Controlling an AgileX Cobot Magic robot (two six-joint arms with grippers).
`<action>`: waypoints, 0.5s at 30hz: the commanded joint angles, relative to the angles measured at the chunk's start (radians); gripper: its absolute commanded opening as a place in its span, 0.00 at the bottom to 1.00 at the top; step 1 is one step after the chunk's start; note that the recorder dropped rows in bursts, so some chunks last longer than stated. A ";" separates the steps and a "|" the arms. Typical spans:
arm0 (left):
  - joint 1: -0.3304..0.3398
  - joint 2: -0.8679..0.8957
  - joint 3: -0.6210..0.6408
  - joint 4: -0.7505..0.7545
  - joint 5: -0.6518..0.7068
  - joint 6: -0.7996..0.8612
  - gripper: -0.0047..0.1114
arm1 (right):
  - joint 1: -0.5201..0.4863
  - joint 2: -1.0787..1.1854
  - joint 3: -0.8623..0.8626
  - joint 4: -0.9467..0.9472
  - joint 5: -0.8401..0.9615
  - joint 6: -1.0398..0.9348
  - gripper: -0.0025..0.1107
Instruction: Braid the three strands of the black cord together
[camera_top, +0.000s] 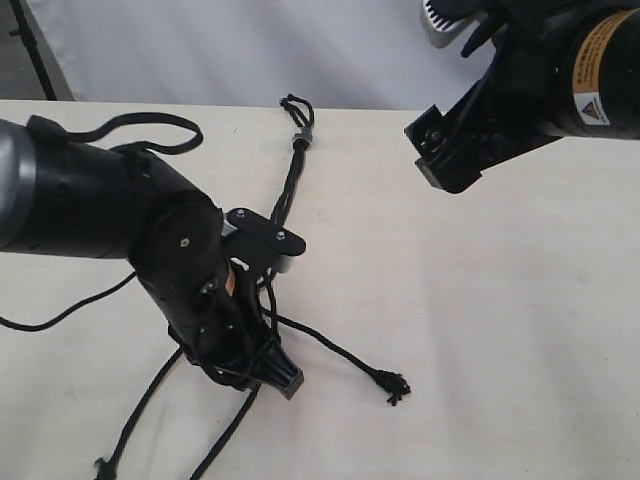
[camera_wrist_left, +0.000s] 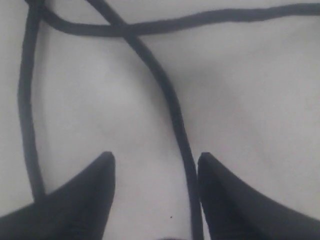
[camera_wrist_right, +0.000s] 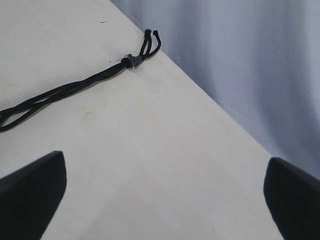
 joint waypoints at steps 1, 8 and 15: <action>-0.033 0.034 0.001 -0.004 -0.055 -0.015 0.47 | -0.006 -0.006 0.002 -0.017 -0.017 0.014 0.90; -0.034 0.080 0.001 0.000 -0.075 -0.026 0.29 | -0.006 -0.004 0.002 -0.017 -0.023 0.014 0.90; -0.034 0.105 0.001 0.001 -0.079 -0.023 0.04 | -0.006 -0.004 0.002 -0.017 -0.023 0.014 0.90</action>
